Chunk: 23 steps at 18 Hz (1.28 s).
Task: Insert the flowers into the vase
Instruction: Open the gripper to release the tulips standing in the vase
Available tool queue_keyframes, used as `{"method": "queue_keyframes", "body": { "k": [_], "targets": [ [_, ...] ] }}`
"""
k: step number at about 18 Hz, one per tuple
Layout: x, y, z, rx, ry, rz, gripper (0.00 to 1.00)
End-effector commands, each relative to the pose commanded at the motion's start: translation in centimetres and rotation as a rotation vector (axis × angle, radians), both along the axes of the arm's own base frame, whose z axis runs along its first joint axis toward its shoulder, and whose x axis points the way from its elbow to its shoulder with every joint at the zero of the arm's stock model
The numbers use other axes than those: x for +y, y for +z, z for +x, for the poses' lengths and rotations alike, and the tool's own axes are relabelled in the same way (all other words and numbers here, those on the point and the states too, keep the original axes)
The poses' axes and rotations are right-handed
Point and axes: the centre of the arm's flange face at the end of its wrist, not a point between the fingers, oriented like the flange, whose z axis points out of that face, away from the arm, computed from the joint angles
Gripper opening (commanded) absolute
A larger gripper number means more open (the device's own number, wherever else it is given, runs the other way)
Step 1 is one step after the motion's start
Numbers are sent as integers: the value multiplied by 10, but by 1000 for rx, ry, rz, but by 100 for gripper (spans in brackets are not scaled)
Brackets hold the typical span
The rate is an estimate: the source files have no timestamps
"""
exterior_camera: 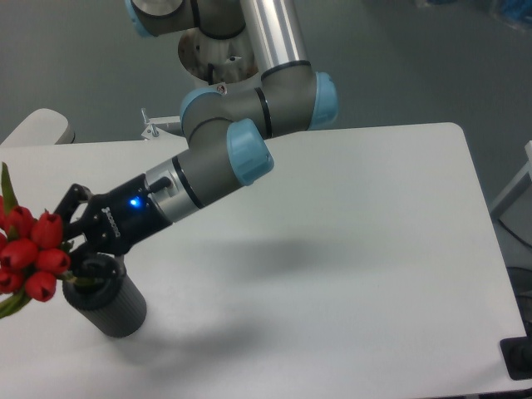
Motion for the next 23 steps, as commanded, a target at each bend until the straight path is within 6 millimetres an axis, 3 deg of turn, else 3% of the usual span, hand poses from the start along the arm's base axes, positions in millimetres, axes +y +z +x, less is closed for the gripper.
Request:
{"method": "queue_keyframes", "body": {
  "k": [5, 10, 16, 18, 20, 22, 23],
  "targets": [
    [-12, -34, -2, 27, -14, 14, 32],
    [-17, -45, -4, 23, -11, 7, 32],
    [-22, -80, 1, 49, -41, 24, 35],
    [-22, -86, 1, 42, -41, 17, 40],
    [-23, -91, 1, 35, -42, 10, 52],
    [-23, -91, 1, 33, -41, 8, 71],
    [-23, -91, 1, 33, -41, 8, 86]
  ]
}}
